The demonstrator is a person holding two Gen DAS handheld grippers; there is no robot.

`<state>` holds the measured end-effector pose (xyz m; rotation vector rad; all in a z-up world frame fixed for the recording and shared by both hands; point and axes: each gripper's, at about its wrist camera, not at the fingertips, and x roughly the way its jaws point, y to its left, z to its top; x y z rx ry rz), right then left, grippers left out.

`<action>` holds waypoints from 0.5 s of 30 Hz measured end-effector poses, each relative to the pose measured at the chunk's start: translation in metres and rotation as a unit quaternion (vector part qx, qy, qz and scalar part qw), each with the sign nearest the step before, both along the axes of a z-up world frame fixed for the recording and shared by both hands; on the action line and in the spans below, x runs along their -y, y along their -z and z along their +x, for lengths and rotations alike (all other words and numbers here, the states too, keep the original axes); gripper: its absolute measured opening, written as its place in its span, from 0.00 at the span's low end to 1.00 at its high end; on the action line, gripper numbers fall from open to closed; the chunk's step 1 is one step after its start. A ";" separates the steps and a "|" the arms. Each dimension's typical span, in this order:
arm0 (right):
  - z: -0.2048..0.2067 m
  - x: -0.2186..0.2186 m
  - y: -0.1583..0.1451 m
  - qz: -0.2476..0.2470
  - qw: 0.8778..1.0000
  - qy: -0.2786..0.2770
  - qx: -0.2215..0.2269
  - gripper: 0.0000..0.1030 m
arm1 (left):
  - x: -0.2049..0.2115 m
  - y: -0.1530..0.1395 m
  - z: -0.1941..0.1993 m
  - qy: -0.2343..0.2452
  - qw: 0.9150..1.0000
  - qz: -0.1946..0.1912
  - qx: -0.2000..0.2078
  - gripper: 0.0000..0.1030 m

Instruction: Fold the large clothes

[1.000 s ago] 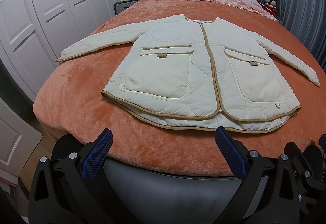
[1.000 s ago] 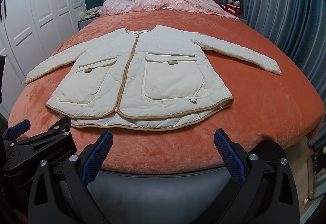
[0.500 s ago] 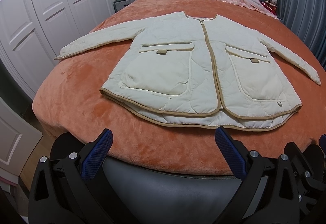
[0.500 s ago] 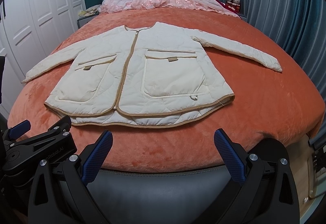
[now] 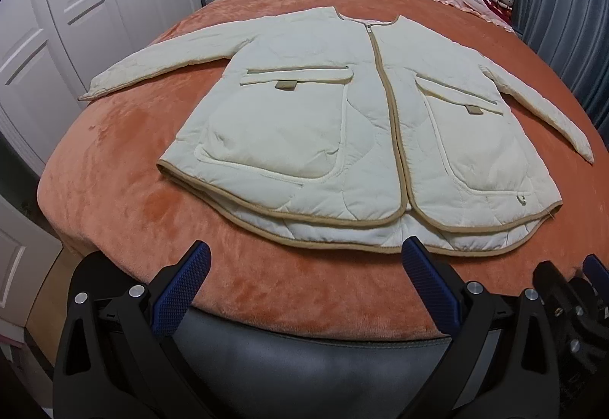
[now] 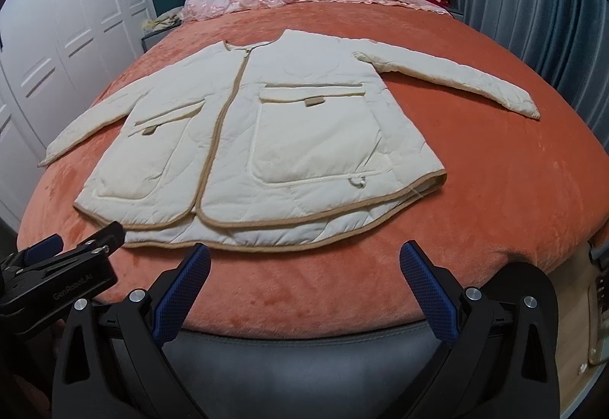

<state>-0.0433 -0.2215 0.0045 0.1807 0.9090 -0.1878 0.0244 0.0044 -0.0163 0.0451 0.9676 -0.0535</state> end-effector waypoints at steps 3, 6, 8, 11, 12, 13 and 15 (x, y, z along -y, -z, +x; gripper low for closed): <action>0.022 0.036 -0.002 0.001 1.000 0.023 0.010 0.95 | 0.001 -0.001 0.022 -0.004 1.000 -0.003 0.000 0.95; 0.051 0.094 -0.004 0.015 0.997 0.066 0.020 0.95 | -0.001 -0.004 0.049 -0.020 1.000 -0.002 0.005 0.95; 0.072 0.141 -0.002 0.040 0.994 0.102 0.029 0.95 | -0.004 -0.004 0.069 -0.029 1.000 -0.001 0.005 0.95; 0.105 0.222 0.010 0.089 0.981 0.167 0.031 0.95 | -0.007 -0.003 0.098 -0.041 0.999 0.000 0.004 0.95; 0.115 0.253 0.016 0.100 0.975 0.197 0.030 0.95 | -0.009 -0.002 0.108 -0.046 0.999 0.002 0.003 0.95; 0.124 0.277 0.021 0.110 0.969 0.219 0.032 0.95 | -0.011 -0.001 0.118 -0.050 0.999 0.003 0.003 0.95; 0.138 0.328 0.032 0.126 0.953 0.272 0.036 0.95 | -0.014 0.001 0.137 -0.054 0.999 0.004 0.003 0.95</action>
